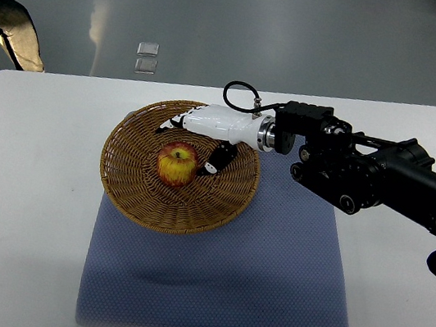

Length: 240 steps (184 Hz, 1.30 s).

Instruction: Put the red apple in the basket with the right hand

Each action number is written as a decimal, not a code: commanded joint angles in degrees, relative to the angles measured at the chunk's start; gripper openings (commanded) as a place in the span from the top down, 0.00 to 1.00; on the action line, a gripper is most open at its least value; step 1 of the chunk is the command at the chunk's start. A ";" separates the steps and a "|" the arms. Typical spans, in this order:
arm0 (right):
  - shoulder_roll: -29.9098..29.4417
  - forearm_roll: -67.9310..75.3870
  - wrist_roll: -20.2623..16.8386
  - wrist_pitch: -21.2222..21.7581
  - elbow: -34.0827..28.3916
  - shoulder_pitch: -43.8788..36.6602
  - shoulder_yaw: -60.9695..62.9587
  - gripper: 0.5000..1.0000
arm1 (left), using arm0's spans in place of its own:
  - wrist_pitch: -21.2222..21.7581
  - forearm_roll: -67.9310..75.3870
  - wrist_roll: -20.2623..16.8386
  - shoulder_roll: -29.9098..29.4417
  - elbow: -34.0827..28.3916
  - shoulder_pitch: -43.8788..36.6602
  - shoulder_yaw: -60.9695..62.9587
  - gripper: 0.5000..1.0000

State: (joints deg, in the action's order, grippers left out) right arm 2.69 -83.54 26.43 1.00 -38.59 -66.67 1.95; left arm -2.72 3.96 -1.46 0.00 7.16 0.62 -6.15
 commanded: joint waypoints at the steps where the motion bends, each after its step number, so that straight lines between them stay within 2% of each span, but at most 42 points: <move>1: 1.70 0.04 0.20 -0.12 0.00 0.40 0.07 0.17 | 0.00 0.00 -0.04 0.00 -0.04 0.00 0.00 0.00; 65: 5.83 6.28 0.29 1.90 0.00 3.92 11.23 0.17 | 0.00 0.00 0.05 0.00 -0.04 0.00 0.00 0.00; 68: 5.92 10.40 0.29 2.87 0.09 4.10 12.72 0.17 | 0.00 0.00 0.05 0.00 -0.04 0.00 0.00 0.00; 109: 6.71 29.04 0.38 3.13 0.36 4.89 14.22 0.17 | 0.00 0.00 -0.04 0.00 0.05 0.00 0.00 0.00; 166: 7.59 54.26 0.47 4.54 3.26 11.30 17.82 0.17 | 0.00 0.00 -0.04 0.00 0.05 0.00 0.00 0.00; 206: 7.06 67.80 0.12 4.45 3.34 16.92 27.14 0.17 | 0.00 0.00 -0.04 0.00 -0.04 0.00 0.00 0.00; 240: 6.19 73.78 0.20 4.45 3.34 20.80 31.62 0.17 | 0.00 0.00 -0.04 0.00 -0.04 0.00 0.00 0.00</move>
State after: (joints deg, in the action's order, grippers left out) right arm 9.38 -13.05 26.62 5.40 -35.23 -47.81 31.12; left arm -2.72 3.95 -1.47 0.00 7.16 0.61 -6.15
